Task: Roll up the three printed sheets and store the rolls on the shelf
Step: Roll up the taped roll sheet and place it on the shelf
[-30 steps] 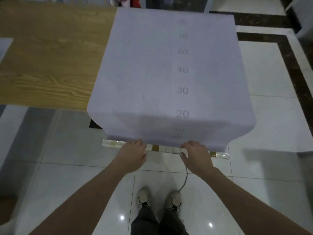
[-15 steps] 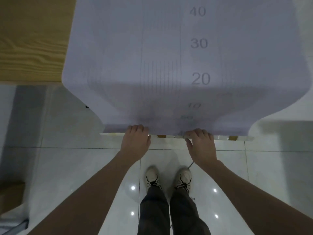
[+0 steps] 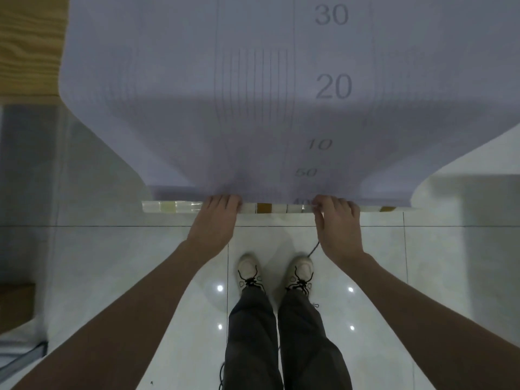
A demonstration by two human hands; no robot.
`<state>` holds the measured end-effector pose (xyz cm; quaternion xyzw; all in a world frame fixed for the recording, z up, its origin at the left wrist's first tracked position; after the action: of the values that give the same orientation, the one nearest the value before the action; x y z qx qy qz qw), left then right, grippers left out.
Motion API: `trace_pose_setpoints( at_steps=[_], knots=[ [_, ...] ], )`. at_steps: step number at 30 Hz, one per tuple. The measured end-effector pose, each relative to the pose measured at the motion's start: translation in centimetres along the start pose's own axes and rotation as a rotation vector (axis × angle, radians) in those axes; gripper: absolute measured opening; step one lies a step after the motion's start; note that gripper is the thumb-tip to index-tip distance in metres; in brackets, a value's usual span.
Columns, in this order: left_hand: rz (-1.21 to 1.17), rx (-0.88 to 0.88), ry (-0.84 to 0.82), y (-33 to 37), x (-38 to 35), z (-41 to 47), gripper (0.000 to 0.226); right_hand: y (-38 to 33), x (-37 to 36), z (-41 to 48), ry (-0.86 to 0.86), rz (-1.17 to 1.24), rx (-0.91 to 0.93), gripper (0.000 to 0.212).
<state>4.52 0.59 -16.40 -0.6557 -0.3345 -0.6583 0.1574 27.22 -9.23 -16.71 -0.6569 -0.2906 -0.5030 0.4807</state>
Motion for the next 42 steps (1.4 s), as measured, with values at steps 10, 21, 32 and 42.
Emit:
trace_pose_setpoints(
  at_steps=[10,21,32,42],
  knots=[
    [0.013,-0.165,0.063,0.0,-0.4,-1.9,0.023,0.0,1.3,-1.9,0.161,-0.040,0.325,0.018],
    [0.212,-0.078,0.156,-0.5,0.5,-3.2,0.032,0.5,1.4,-2.6,0.159,-0.026,0.326,0.022],
    [0.148,-0.193,0.122,-0.7,1.5,-2.9,0.032,1.1,2.0,-1.8,0.156,-0.105,0.250,0.034],
    [0.280,-0.153,0.222,-1.5,2.3,-4.3,0.031,1.9,2.4,-2.0,0.078,-0.030,0.437,0.030]
  ],
)
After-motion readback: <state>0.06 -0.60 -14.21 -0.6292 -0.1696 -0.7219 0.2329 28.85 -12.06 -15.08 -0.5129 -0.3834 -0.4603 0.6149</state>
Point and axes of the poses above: each hand's wrist, its own z-axis towards the middle knuckle, its own x-axis out of the back of the hand, y = z × x, the point moved 7 cm from there along z, towards the middle knuckle, and after that the axes turned 7 degrees about -x, right-handed, at the moved point
